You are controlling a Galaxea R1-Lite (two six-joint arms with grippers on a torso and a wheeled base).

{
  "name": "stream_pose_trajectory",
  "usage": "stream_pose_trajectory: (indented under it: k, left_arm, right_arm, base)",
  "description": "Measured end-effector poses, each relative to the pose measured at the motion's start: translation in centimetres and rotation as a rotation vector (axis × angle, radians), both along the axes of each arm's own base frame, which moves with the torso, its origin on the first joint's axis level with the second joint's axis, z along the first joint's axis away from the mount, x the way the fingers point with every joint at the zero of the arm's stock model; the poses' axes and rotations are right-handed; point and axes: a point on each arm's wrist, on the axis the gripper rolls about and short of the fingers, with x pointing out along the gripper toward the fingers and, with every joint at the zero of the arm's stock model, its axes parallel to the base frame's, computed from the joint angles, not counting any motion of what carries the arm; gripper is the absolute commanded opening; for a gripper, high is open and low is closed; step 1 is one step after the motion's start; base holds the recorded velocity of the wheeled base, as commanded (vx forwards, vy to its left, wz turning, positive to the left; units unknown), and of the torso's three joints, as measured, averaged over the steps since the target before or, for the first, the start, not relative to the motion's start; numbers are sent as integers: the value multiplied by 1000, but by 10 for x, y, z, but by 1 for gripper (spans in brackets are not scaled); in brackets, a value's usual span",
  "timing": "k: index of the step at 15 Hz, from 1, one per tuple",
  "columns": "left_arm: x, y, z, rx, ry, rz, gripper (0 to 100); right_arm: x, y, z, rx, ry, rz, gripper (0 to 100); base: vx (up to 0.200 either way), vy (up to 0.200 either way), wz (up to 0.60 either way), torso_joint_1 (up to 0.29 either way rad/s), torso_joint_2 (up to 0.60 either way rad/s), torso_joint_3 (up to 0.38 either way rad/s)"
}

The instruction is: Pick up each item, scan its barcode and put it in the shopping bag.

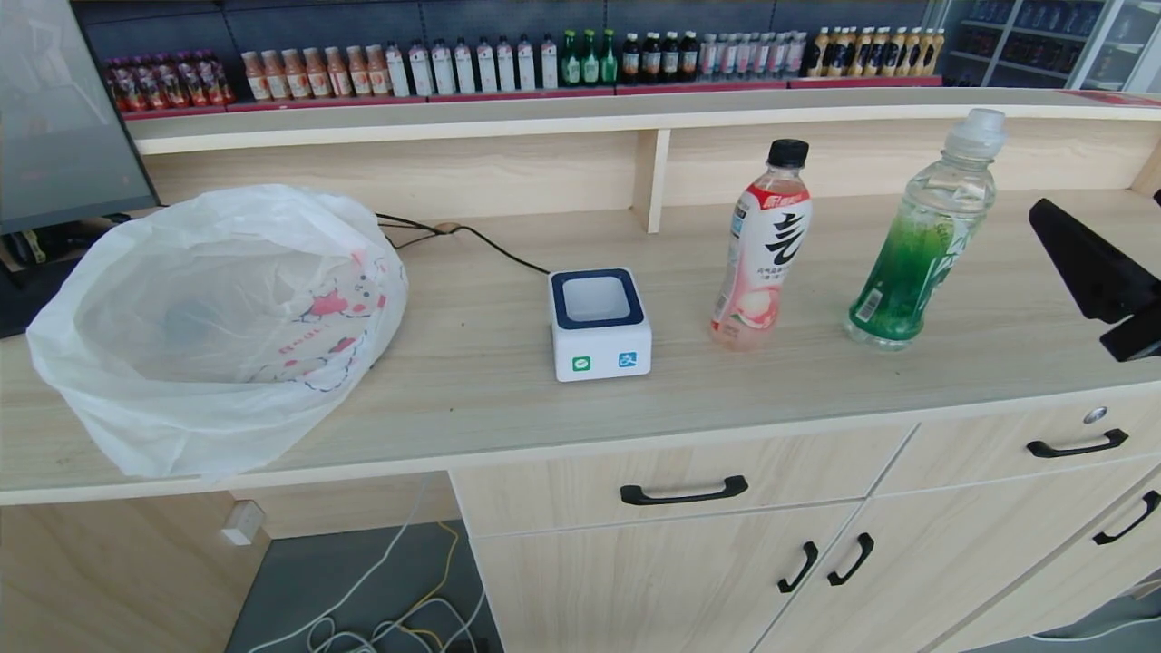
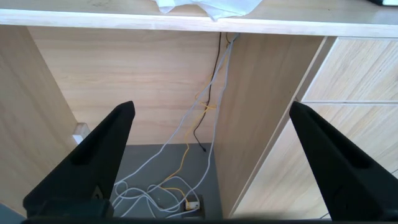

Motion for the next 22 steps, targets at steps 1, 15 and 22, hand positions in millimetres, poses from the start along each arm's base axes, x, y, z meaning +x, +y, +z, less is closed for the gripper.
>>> stream_pose_trajectory:
  k: [1, 15, 22]
  left_arm:
    - [0, 0, 0, 0, 0, 0, 100]
    - [0, 0, 0, 0, 0, 0, 100]
    - [0, 0, 0, 0, 0, 0, 100]
  right_arm:
    - [6, 4, -4, -16, 16, 9, 100]
    - [65, 70, -39, -52, 169, 177, 100]
    - [86, 85, -51, -51, 205, 176, 100]
  base:
    - [0, 0, 0, 0, 0, 0]
    - [0, 0, 0, 0, 0, 0]
    - [0, 0, 0, 0, 0, 0]
